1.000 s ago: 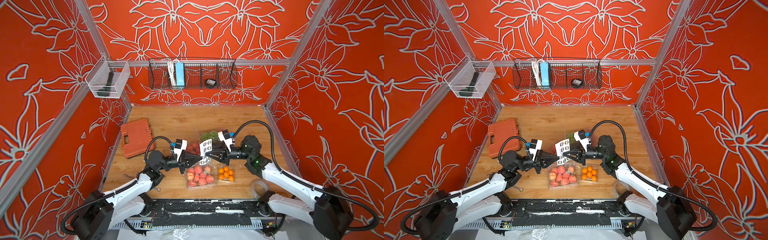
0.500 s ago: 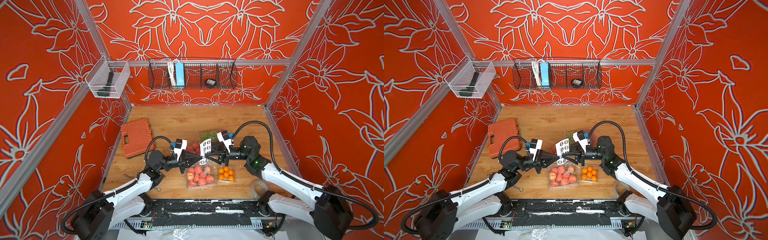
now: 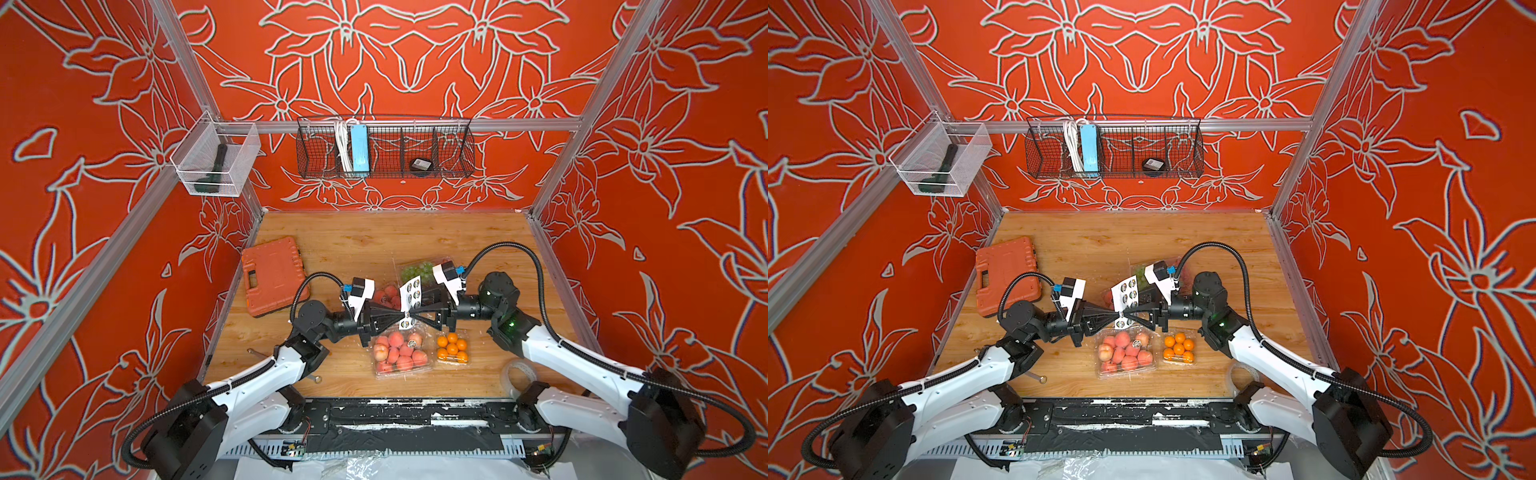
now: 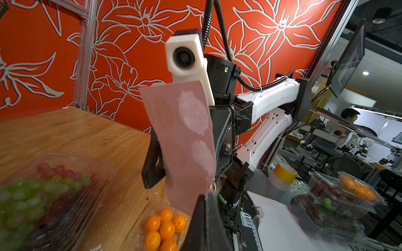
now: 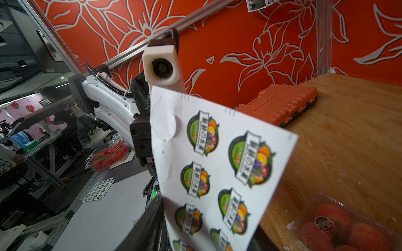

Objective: Label fruit boxes
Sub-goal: Adjust the label sticker.

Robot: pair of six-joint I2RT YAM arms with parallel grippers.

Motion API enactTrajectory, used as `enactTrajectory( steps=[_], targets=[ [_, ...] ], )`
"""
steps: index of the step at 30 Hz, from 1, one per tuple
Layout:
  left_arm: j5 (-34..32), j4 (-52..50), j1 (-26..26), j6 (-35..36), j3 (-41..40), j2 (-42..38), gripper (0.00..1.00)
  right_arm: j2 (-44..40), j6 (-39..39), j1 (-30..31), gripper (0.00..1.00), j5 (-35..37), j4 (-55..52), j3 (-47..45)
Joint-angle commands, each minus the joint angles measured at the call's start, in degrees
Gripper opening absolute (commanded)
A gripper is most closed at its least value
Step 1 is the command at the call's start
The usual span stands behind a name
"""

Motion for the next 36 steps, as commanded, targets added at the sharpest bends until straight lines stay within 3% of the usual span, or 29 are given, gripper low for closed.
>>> enactTrajectory(
  steps=[1, 10, 15, 18, 23, 29, 34, 36],
  targets=[
    [-0.2, 1.1, 0.3, -0.3, 1.7, 0.2, 0.0, 0.5, -1.9, 0.8, 0.53, 0.9, 0.0, -0.2],
    [-0.2, 0.6, 0.3, 0.1, 1.7, 0.2, 0.0, 2.2, -2.3, 1.3, 0.55, 1.7, -0.4, 0.8],
    [-2.3, -1.0, 0.4, 0.9, 1.7, -0.1, 0.0, -1.1, -4.1, 1.2, 0.57, 4.2, -3.7, 0.0],
    [-4.5, -2.3, 0.4, 1.0, 1.8, -0.4, 0.0, -5.0, -5.9, 1.2, 0.6, 10.7, -8.3, -1.1],
    [-14.4, -8.6, 0.4, 2.6, 3.0, -1.2, 0.0, -12.4, -9.2, 2.3, 0.65, 29.3, -20.4, -1.4],
    [-14.2, -7.4, 0.4, 2.3, 3.3, 0.8, 0.0, -10.9, -13.0, 10.3, 0.55, 34.8, -23.0, 2.9],
    [-14.1, -7.7, 0.4, 2.8, 3.1, 0.5, 0.0, -7.5, -13.2, 11.3, 0.41, 35.2, -21.0, 5.5],
    [-14.2, -8.1, 0.4, 2.9, 3.0, 0.2, 0.0, -8.0, -13.2, 11.3, 0.4, 38.1, -22.1, 5.6]
  ],
)
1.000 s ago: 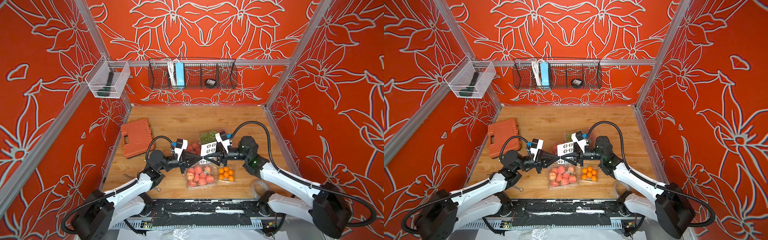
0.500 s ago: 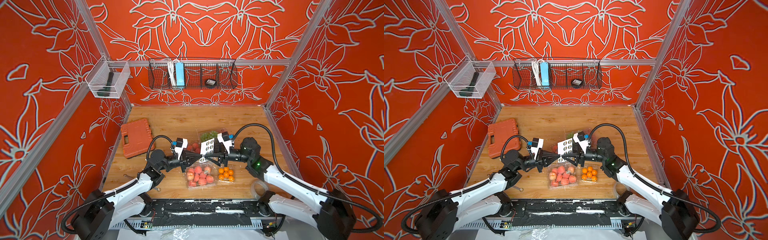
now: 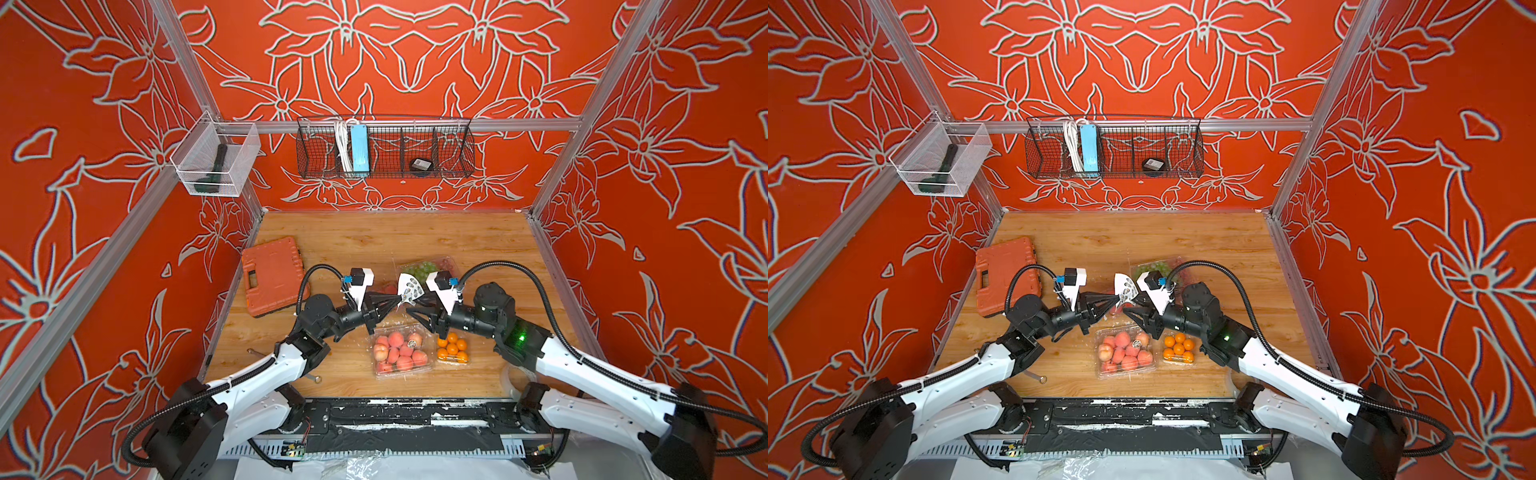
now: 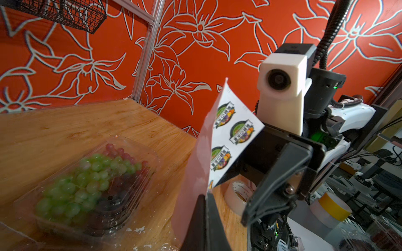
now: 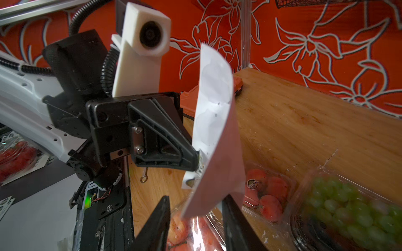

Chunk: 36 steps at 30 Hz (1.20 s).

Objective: Label fruit boxes
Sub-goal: Adjust the label sticker, then tear off the label from the label sticker.

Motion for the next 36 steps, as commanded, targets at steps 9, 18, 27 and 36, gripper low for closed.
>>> enactTrajectory(
  steps=[9, 18, 27, 36],
  targets=[
    [-0.6, -0.2, 0.4, 0.3, 0.0, -1.9, 0.0, -10.0, -1.4, -0.4, 0.56, 10.7, -3.1, -2.3],
    [1.5, 0.4, 0.4, -0.4, 0.4, -1.4, 0.0, -4.0, 0.4, -0.4, 0.45, -0.7, 1.0, 1.5],
    [2.2, 0.2, 0.4, 0.0, 0.5, -1.5, 0.0, 1.2, 1.1, -0.4, 0.36, -2.2, 3.6, 4.2],
    [2.5, 0.2, 0.4, 0.1, 0.5, -1.8, 0.0, 3.2, 0.8, -0.4, 0.26, -2.0, 3.3, 5.0]
  ],
)
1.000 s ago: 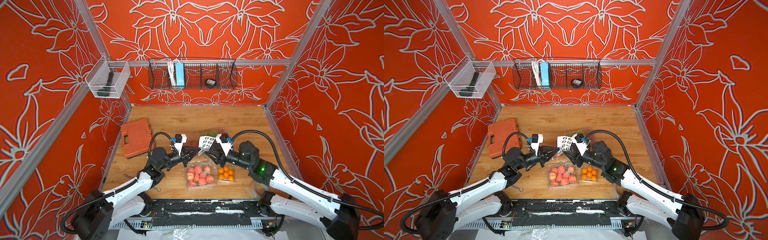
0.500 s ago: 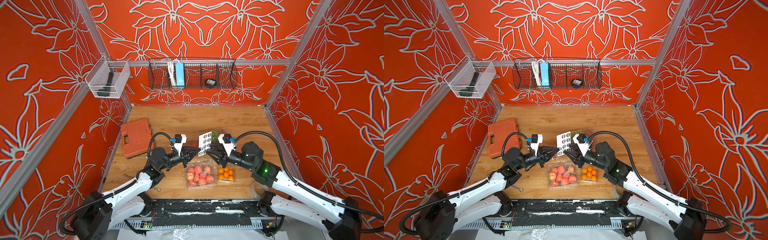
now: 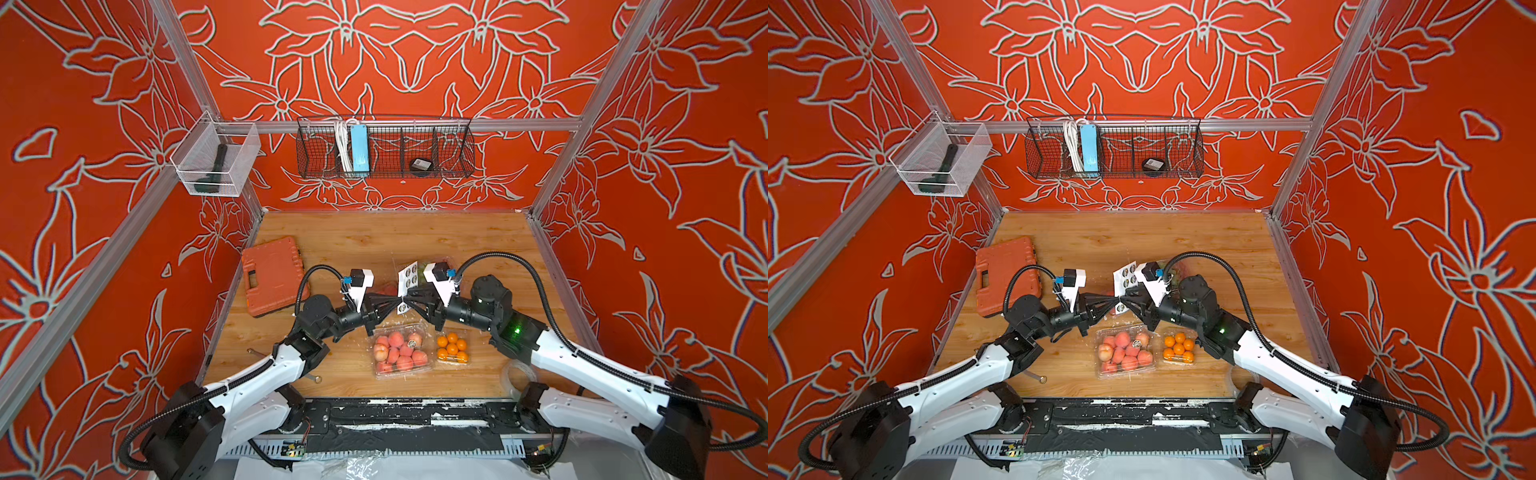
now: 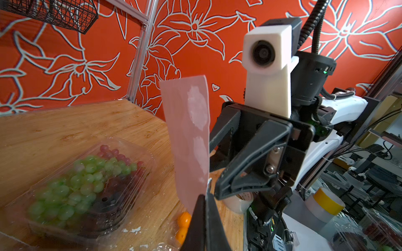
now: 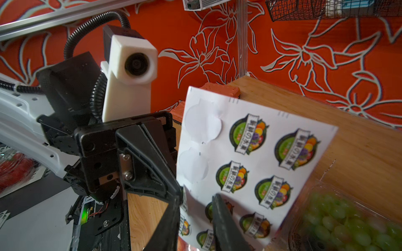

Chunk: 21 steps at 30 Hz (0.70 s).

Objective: Label fruit boxes
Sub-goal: Tear off the label from the label sticker.

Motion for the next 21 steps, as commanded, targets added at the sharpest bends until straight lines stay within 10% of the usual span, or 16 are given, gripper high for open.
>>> enactTrajectory(
  steps=[1, 7, 21],
  targets=[
    [1.1, 0.9, 0.4, -0.1, 0.5, -0.6, 0.0, 0.0, 0.0, -0.1, 0.24, -0.7, 1.6, 1.6],
    [0.6, 0.6, 0.4, 0.1, 0.5, -0.6, 0.0, 0.3, 0.0, -0.1, 0.09, -1.6, 2.1, 1.4],
    [0.4, 1.0, 0.4, -0.1, 0.6, 0.1, 0.0, 1.2, 0.0, -0.1, 0.1, -1.7, 2.6, 0.9]
  ],
)
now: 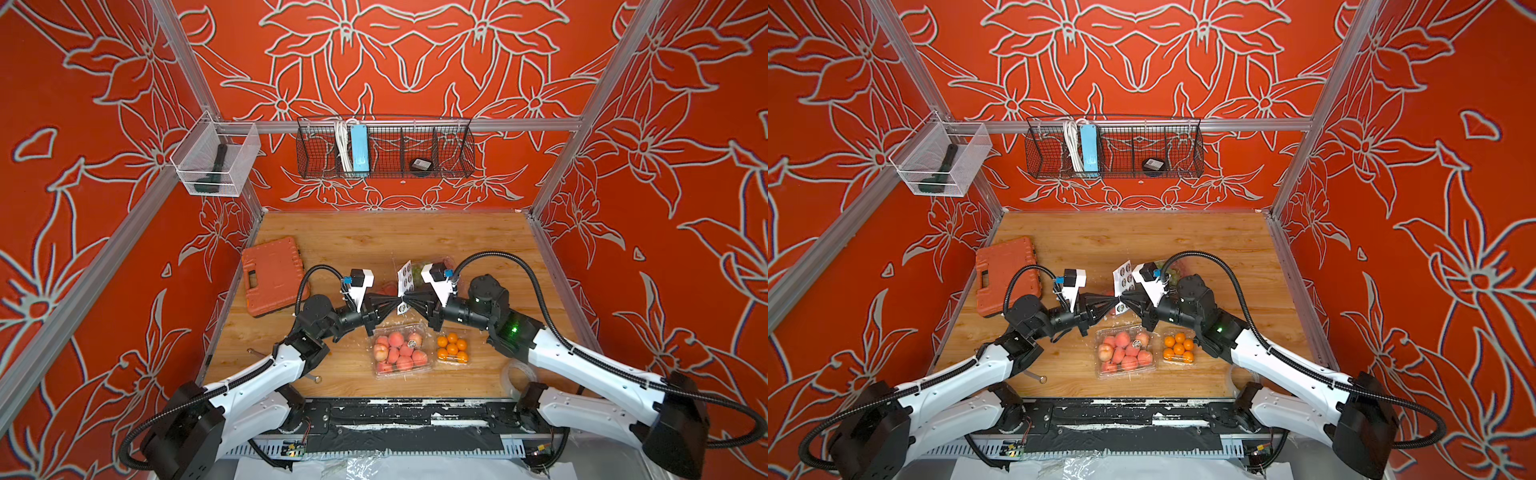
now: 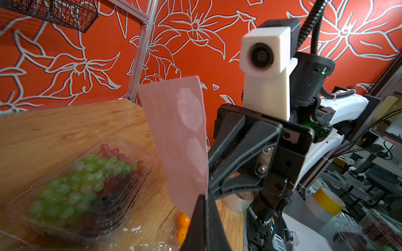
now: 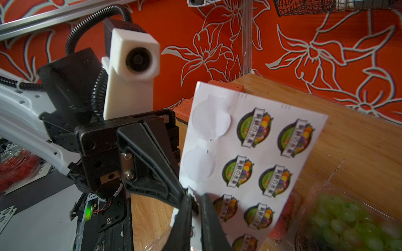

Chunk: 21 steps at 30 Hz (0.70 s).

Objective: Label fruit boxes
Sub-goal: Tear off the label from the label sticker.

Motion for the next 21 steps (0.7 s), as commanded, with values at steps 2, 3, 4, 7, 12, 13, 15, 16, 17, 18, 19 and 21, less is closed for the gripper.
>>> enactTrajectory(
  steps=[2, 3, 4, 7, 12, 13, 15, 16, 17, 18, 19, 21],
  targets=[
    [0.3, 1.3, 0.4, -0.1, 0.7, 0.2, 0.0, 0.1, -0.3, -0.1, 0.05, -0.5, 1.8, 0.8],
    [0.2, 1.1, 0.4, -0.1, 0.7, 0.3, 0.0, 0.0, -0.4, -0.1, 0.01, -1.0, 1.8, 0.8],
    [0.2, 1.0, 0.4, 0.1, 0.7, 0.4, 0.0, -0.1, -0.6, -0.1, 0.0, -1.3, 1.8, 0.7],
    [-0.2, 0.5, 0.4, 0.1, 1.1, 1.1, 0.0, -0.7, -0.7, -0.2, 0.0, -1.2, 2.1, 0.1],
    [-0.3, 1.0, 0.4, -0.4, 1.3, 2.2, 0.26, -0.3, -2.6, -0.1, 0.0, -0.1, 0.3, 0.3],
    [-0.3, 1.0, 0.4, -0.5, 1.4, 2.2, 0.3, -0.2, -3.0, -0.1, 0.0, 0.2, -0.2, 0.4],
    [-0.5, 1.0, 0.4, -0.8, 1.6, 2.4, 0.37, 0.3, -3.7, -0.1, 0.0, 0.9, -0.9, 0.5],
    [-0.5, 1.1, 0.4, -0.8, 1.6, 2.5, 0.37, 0.5, -3.8, -0.1, 0.0, 1.3, -1.1, 0.4],
    [-0.7, 1.0, 0.4, -0.9, 1.8, 2.6, 0.38, 0.7, -3.9, -0.1, 0.0, 1.4, -1.1, 0.4],
    [-0.8, 0.9, 0.4, -1.1, 1.7, 2.6, 0.41, 1.1, -4.1, -0.1, 0.0, 1.5, -1.5, 0.5],
    [-0.7, 0.7, 0.4, -1.1, 1.7, 2.6, 0.46, 1.3, -4.3, -0.1, 0.0, 1.7, -1.7, 0.6],
    [-1.6, 0.1, 0.4, -1.4, 1.6, 2.2, 0.59, 2.1, -4.5, -0.1, 0.0, 2.4, -2.1, 0.6]
  ],
)
